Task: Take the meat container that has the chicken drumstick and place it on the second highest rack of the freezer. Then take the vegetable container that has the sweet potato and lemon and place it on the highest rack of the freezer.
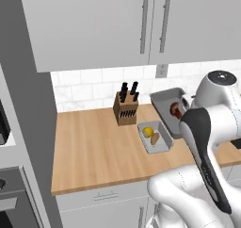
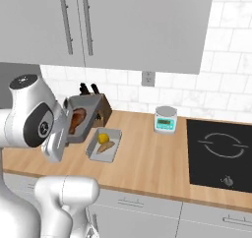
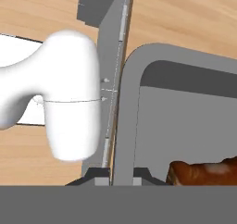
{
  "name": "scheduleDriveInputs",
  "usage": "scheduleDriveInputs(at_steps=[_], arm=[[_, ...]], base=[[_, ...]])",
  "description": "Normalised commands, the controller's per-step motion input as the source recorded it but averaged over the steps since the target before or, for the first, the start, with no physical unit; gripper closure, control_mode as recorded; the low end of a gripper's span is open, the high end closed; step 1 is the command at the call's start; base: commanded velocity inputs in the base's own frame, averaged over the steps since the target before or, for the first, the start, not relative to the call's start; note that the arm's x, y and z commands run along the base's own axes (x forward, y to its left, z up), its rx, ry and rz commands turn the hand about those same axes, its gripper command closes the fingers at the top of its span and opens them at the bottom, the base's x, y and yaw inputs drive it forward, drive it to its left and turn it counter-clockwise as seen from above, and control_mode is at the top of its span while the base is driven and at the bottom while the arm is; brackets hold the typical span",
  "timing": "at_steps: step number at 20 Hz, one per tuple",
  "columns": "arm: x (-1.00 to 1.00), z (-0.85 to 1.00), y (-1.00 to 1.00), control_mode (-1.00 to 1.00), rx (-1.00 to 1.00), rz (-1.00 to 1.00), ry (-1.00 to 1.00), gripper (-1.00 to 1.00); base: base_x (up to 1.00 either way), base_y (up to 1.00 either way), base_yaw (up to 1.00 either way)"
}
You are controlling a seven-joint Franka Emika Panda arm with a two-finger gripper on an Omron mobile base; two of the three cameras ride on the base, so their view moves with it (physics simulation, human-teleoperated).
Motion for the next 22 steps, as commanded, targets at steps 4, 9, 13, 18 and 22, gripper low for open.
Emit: scheduleDriveInputs(at_steps=[4, 9, 13, 18, 22], arm=[[0.02, 0.72, -0.06, -1.00, 0.08, 0.02, 0.03, 1.00], [0.00, 0.48, -0.09, -1.00, 0.11, -0.02, 0.02, 1.00], [0.00, 0.08, 0.00, -1.00, 0.09, -0.07, 0.00, 1.00], [0.00, -0.01, 0.00, -1.00, 0.03, -0.04, -0.01, 1.00], [-0.02, -0.07, 0.03, -1.00, 0.00, 0.00, -0.06, 1.00]], base=[[0.00, 0.00, 0.00], [0.00, 0.00, 0.00], [0.00, 0.00, 0.00], [0.00, 0.00, 0.00], [0.00, 0.00, 0.00]])
